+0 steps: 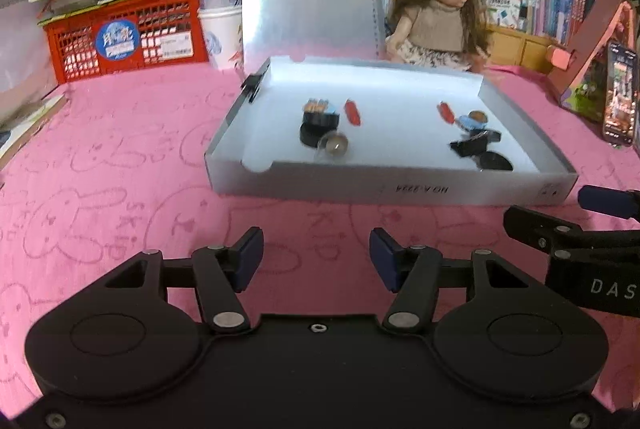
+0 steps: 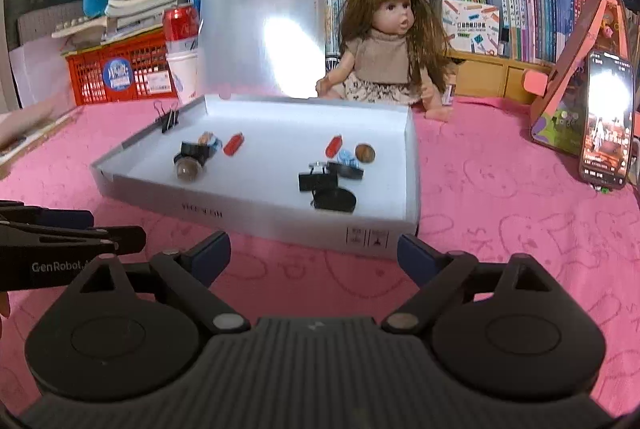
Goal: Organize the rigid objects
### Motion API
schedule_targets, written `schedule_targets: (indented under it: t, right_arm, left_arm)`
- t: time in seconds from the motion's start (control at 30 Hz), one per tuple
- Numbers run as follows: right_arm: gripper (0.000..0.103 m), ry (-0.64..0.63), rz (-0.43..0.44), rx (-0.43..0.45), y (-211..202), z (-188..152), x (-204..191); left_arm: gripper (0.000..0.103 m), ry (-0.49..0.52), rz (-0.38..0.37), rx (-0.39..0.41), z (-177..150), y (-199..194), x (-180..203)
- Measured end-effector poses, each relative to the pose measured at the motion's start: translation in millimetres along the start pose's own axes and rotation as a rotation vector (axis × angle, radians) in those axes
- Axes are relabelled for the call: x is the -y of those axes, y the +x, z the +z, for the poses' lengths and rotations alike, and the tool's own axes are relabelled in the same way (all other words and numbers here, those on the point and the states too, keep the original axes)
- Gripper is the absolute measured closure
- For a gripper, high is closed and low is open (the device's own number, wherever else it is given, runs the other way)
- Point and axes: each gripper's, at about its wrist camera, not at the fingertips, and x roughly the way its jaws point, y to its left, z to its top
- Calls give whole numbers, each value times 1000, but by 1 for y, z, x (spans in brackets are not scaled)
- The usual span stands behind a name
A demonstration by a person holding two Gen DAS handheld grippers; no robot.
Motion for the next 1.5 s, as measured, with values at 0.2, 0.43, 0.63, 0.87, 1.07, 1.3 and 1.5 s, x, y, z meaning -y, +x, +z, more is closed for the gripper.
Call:
schedule_targets:
  t: [0.2, 0.43, 0.63, 0.87, 1.07, 1.3, 1.5]
  right_arm:
    - [3, 14, -10, -40, 8, -6, 2]
    - [1, 20, -30, -74, 15, -12, 4]
    - [0, 15, -43, -85, 17, -12, 2]
    - [0, 16, -46, -85, 16, -13, 2]
    - [0, 17, -48, -84, 16, -13, 2]
    - [0, 17, -47, -84, 16, -14, 2]
    - [0, 17, -47, -85, 16, -14, 2]
  left_arm:
    - [41, 11, 15, 14, -4, 2, 1]
    - [26, 9, 28, 44, -9, 6, -2]
    - [16, -6, 42, 60, -12, 8, -6]
    - [5, 0, 20, 49, -12, 11, -6]
    - [1, 4, 22, 41, -12, 12, -5]
    - [0, 4, 23, 41, -12, 11, -5]
    - [0, 4, 24, 41, -12, 11, -5]
